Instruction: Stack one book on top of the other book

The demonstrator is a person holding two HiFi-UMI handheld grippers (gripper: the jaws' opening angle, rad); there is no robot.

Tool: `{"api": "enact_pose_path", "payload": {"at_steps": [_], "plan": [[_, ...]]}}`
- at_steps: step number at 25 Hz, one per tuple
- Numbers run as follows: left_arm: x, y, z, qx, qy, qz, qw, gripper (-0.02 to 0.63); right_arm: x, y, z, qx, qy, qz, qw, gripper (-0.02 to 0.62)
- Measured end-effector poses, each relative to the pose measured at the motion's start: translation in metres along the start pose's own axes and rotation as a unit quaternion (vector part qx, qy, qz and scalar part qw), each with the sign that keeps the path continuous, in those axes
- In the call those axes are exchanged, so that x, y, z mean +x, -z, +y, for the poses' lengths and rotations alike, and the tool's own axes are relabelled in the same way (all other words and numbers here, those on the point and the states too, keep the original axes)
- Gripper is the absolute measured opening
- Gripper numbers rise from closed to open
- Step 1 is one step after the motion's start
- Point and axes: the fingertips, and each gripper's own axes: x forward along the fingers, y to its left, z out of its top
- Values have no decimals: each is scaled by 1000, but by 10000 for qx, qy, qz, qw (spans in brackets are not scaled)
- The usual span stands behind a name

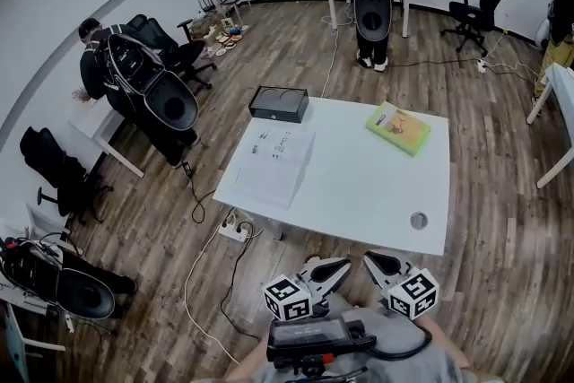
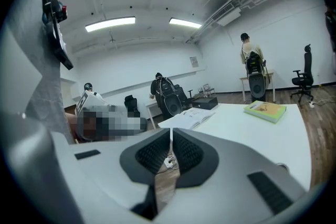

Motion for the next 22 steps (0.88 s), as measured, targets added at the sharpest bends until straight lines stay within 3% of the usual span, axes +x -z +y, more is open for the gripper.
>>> {"api": "enact_pose_path", "payload": {"at_steps": [6, 16, 22], "plan": [[20, -37, 50, 79, 265, 24, 9996, 28, 45, -25, -33, -22, 169, -68, 9998, 31], [27, -145, 156, 245, 423, -311, 9983, 28, 151, -83, -60, -366, 181, -91, 9991, 31], [27, -171, 201, 155, 580, -205, 9980, 28, 193, -98, -73, -341, 401, -58, 9986, 31]]}}
